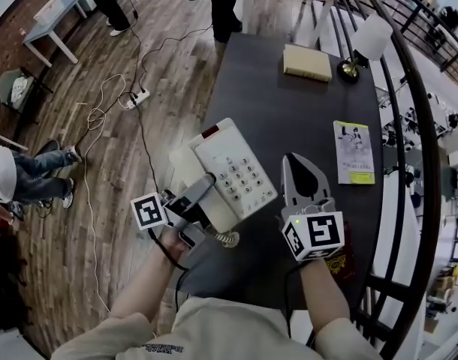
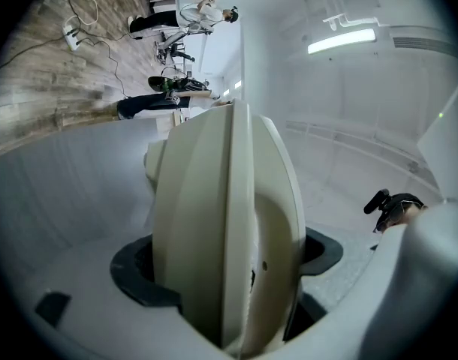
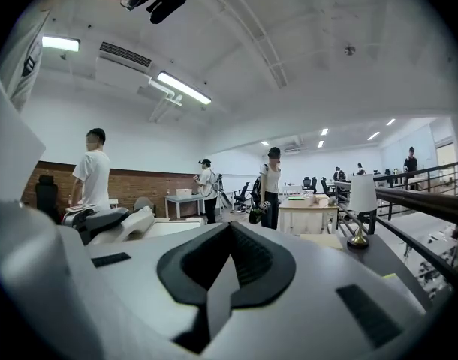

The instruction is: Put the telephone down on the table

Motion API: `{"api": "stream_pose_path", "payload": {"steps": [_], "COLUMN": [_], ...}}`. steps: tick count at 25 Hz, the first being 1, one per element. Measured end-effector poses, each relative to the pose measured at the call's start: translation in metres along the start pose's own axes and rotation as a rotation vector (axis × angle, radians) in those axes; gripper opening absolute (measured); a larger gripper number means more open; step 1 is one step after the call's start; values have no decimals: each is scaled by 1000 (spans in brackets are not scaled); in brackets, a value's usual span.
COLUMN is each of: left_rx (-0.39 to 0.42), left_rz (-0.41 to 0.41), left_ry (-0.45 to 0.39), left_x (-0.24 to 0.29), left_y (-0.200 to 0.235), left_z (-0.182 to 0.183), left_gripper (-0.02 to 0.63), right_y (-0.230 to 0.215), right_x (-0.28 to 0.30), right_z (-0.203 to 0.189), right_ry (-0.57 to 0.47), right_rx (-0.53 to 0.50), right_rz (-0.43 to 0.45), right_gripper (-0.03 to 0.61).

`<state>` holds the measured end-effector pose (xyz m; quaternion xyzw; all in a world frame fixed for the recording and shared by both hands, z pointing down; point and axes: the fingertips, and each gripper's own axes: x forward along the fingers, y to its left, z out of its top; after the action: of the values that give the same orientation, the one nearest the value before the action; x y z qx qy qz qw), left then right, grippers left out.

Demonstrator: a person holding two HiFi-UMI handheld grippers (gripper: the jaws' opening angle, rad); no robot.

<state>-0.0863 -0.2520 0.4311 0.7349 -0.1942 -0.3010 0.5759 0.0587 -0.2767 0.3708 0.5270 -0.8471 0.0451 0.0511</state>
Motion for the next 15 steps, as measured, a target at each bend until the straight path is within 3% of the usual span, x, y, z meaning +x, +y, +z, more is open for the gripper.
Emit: {"api": "stream_pose_path", "payload": {"steps": [8, 12, 15], "left_rx": [39, 66, 43], "left_rz": [-59, -53, -36], "left_ry": [-42, -31, -62], "left_x": [85, 127, 148], "left_y": [55, 91, 128], "left_z": [81, 114, 133], "left_gripper": [443, 443, 443], "right_y": [-60, -93, -113], "right_x": [100, 147, 177], "right_z": [-20, -41, -67], "right_ry": [4, 24, 46], "right_rx": [-16, -14, 27], "right_rz": [-31, -66, -99], "right_gripper": [2, 2, 2]}}
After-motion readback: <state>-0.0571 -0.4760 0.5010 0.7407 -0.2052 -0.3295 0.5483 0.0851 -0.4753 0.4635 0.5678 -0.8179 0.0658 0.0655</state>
